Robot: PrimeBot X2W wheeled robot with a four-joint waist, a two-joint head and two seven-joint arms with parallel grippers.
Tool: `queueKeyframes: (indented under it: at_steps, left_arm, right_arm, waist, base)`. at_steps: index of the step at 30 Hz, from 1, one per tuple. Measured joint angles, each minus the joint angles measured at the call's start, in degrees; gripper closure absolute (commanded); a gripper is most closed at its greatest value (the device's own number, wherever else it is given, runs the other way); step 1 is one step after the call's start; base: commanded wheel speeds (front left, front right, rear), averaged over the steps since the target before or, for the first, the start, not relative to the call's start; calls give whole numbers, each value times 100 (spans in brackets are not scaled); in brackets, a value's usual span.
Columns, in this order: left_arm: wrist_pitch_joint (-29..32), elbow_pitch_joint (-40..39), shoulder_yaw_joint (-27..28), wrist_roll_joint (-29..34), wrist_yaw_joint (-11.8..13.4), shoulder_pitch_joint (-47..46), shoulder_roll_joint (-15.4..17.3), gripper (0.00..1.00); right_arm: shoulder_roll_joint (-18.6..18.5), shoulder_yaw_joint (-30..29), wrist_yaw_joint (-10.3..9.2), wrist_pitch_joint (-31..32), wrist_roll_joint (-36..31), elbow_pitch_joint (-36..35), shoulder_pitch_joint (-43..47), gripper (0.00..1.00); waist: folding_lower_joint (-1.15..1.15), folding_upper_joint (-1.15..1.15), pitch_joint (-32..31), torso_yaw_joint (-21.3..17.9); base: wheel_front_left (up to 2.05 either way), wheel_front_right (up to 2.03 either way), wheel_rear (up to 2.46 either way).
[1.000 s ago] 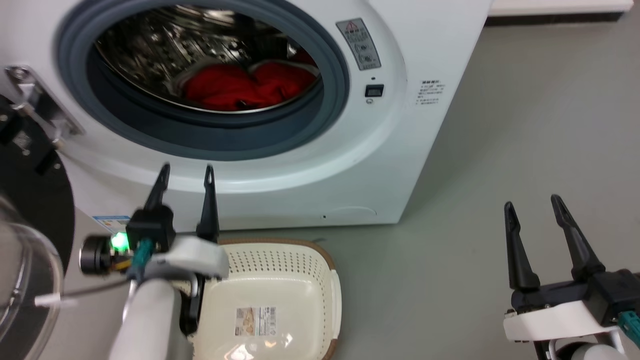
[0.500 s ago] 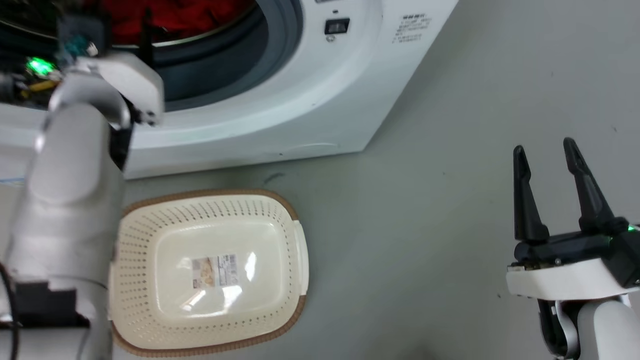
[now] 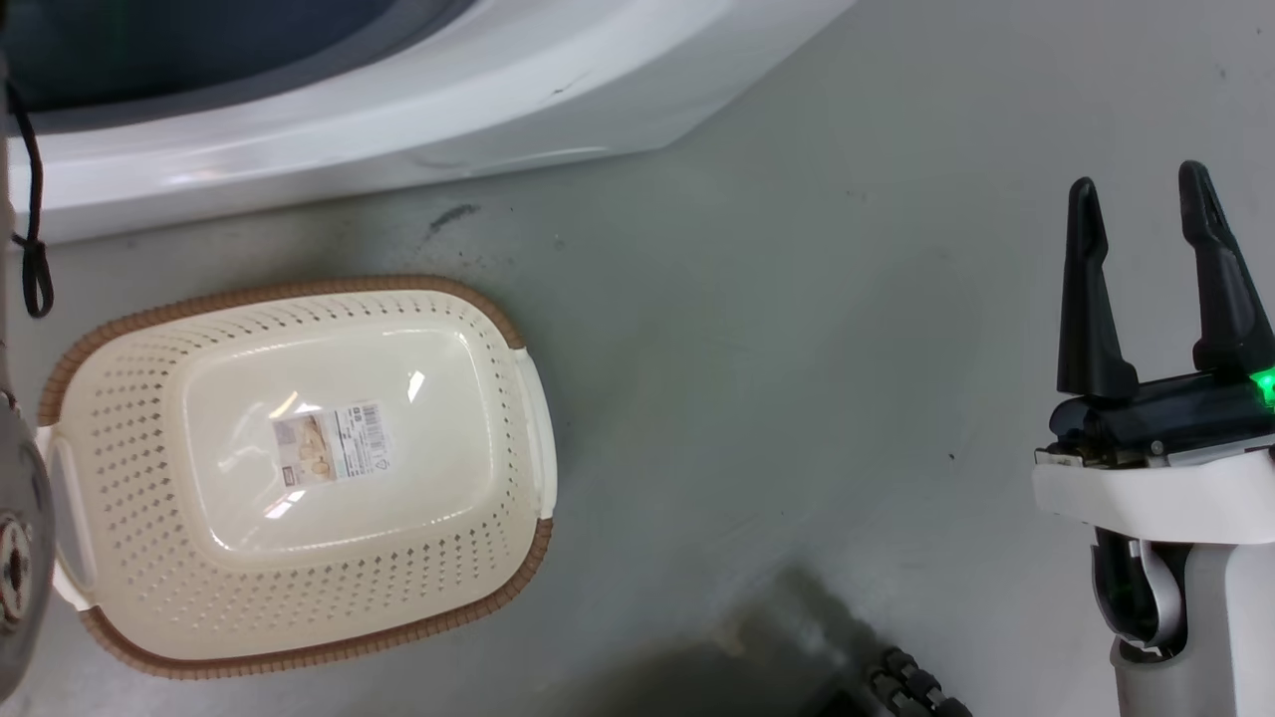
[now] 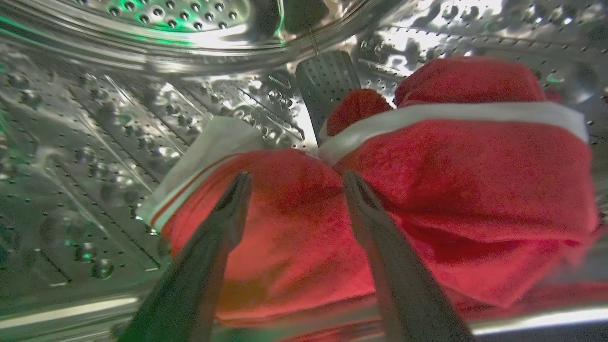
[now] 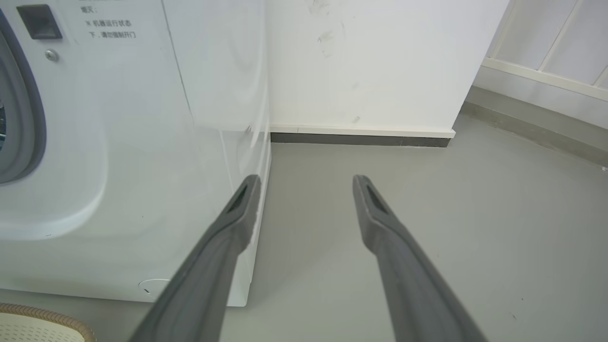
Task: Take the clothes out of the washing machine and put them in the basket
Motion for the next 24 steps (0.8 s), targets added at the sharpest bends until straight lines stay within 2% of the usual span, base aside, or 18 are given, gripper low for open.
queueKeyframes:
  at_steps: [9, 17, 18, 19, 20, 24]
  left_arm:
    - [1085, 346, -632, -532, -5, -589, 142, 0]
    - [1416, 326, -1094, -937, -5, -650, 231, 0]
    - [1443, 319, -1143, -985, -5, -649, 235, 9]
    - [1448, 299, -1192, -1021, -5, -646, 255, 64]
    - [1448, 287, -1233, -1050, -7, -644, 283, 100]
    - [1249, 188, -1357, -1163, -7, -600, 375, 100]
  right_arm:
    - [1, 22, 0, 0, 86, -64, -53, 0]
    - [1, 23, 0, 0, 98, -63, -81, 0]
    - [1, 23, 0, 0, 100, -62, -82, 0]
    - [1, 24, 0, 0, 101, -58, -83, 0]
    - [1, 25, 0, 0, 102, -57, -83, 0]
    - [1, 25, 0, 0, 121, -48, -101, 0]
  waist:
    - [-1, 0, 391, -154]
    - [-1, 0, 440, -170]
    - [-1, 0, 439, -171]
    - [-1, 0, 437, -174]
    - [-1, 0, 435, -178]
    - [-1, 0, 410, -193]
  base:
    - [0, 0, 0]
    - [0, 0, 0]
    - [0, 0, 0]
    - [0, 0, 0]
    - [0, 0, 0]
    - [0, 0, 0]
